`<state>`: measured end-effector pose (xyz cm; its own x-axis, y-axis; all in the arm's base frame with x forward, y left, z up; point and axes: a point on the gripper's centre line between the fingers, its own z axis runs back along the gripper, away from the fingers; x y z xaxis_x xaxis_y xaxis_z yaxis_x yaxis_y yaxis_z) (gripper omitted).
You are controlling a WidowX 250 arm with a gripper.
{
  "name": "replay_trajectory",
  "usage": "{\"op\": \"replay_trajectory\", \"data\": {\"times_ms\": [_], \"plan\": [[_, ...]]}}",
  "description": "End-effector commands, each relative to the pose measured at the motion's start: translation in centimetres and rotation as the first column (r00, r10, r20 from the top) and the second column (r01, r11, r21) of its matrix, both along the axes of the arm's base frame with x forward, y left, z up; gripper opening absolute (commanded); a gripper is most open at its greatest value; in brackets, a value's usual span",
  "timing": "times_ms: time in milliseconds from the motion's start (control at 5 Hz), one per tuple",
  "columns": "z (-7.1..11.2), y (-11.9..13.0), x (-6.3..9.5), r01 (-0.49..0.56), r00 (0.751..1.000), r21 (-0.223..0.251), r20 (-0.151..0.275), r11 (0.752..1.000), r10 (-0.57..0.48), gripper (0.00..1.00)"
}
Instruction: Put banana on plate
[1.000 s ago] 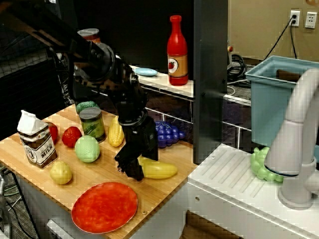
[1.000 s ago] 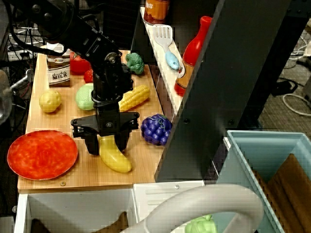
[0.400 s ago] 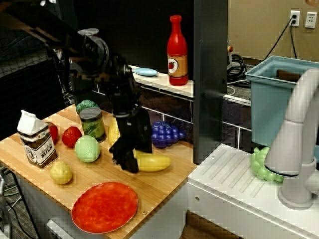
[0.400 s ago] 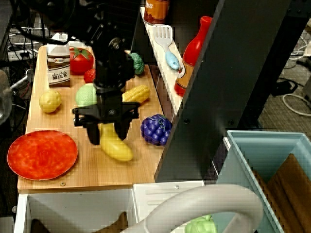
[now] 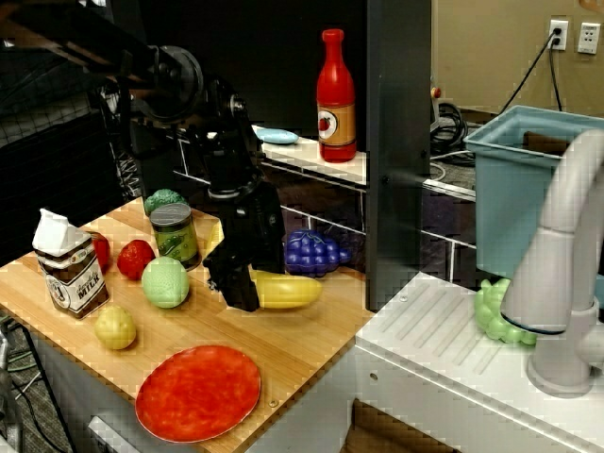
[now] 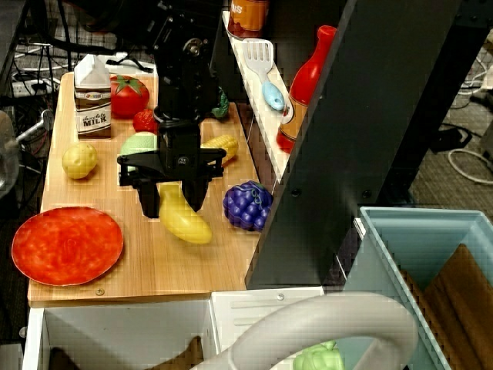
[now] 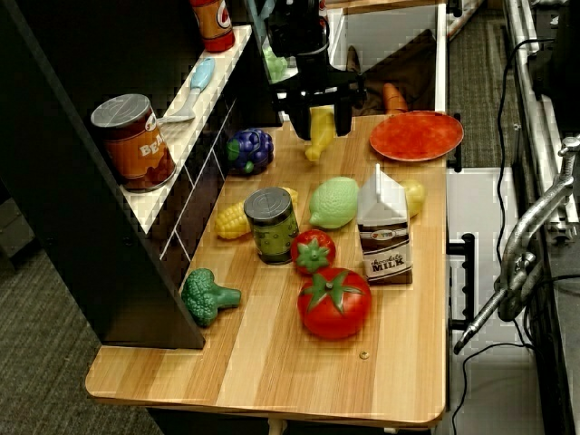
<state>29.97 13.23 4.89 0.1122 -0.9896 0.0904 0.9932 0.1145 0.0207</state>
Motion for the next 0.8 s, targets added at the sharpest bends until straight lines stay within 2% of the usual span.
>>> {"op": "replay_trajectory", "data": {"times_ms": [0, 200, 400, 600], "plan": [[4.2, 2.1, -2.9, 0.054, 0.998, 0.017, 0.021, 0.998, -0.054, 0.00], [5.7, 3.3, -5.6, 0.105, 0.994, -0.021, -0.010, 0.994, -0.105, 0.00], [5.7, 4.1, -8.4, 0.133, 0.990, -0.045, -0.036, 0.990, -0.134, 0.00], [3.9, 3.7, -11.4, 0.183, 0.981, -0.028, -0.062, 0.983, -0.185, 0.00]]}}
